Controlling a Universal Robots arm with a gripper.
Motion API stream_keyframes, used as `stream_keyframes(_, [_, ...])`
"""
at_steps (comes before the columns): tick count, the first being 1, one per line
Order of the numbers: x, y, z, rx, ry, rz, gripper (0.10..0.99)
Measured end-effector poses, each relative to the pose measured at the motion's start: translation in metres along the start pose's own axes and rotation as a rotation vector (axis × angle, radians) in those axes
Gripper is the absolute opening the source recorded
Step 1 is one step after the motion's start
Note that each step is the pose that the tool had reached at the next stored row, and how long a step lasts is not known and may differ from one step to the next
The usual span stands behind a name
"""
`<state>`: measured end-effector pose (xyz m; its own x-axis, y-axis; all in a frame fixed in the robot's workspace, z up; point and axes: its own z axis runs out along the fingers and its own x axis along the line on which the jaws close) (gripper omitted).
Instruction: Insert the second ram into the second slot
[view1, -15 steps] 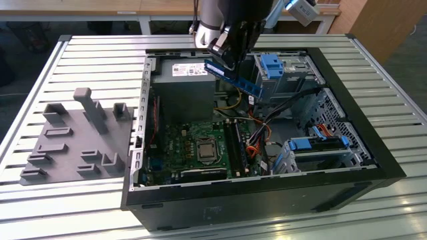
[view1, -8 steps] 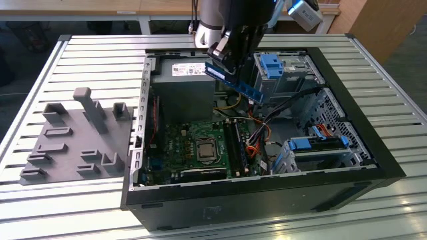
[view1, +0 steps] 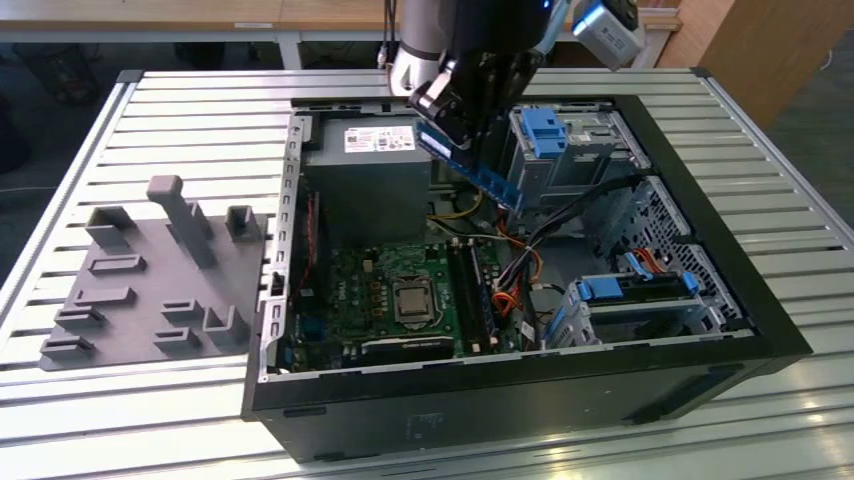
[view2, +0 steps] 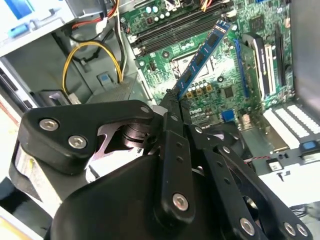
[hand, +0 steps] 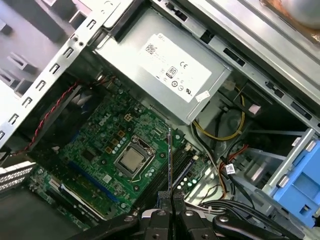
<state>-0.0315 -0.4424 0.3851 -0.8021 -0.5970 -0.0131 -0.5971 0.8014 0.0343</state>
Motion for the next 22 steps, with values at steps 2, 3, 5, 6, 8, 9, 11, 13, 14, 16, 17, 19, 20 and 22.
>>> stream_keyframes(2, [0.0000, 0.0000, 0.0001, 0.000, -0.0009, 0.024, 0.129])
stream_keyframes(3, [0.0000, 0.0000, 0.0001, 0.000, -0.0013, 0.036, 0.129])
stream_keyframes(5, [0.0000, 0.0000, 0.0002, 0.001, -0.0021, 0.058, 0.129])
stream_keyframes(6, [0.0000, 0.0000, 0.0002, 0.001, -0.0024, 0.067, 0.129])
stream_keyframes(8, [0.0000, 0.0000, 0.0003, 0.001, -0.0029, 0.081, 0.129])
stream_keyframes(9, [0.0000, 0.0000, 0.0002, 0.001, -0.0030, 0.087, 0.129])
stream_keyframes(11, [0.0000, 0.0000, 0.0002, 0.001, -0.0035, 0.098, 0.129])
stream_keyframes(13, [0.0000, 0.0000, 0.0003, 0.001, -0.0039, 0.109, 0.129])
stream_keyframes(14, [0.0000, 0.0000, 0.0003, 0.001, -0.0040, 0.115, 0.129])
stream_keyframes(16, [0.0000, 0.0000, 0.0003, 0.002, -0.0044, 0.125, 0.129])
stream_keyframes(17, [0.0000, 0.0000, 0.0003, 0.002, -0.0046, 0.131, 0.129])
stream_keyframes(19, [0.0000, 0.0000, 0.0003, 0.002, -0.0050, 0.144, 0.129])
stream_keyframes(20, [0.0000, 0.0000, 0.0003, 0.002, -0.0052, 0.149, 0.129])
stream_keyframes(22, [0.0000, 0.0000, 0.0003, 0.002, -0.0056, 0.159, 0.129])
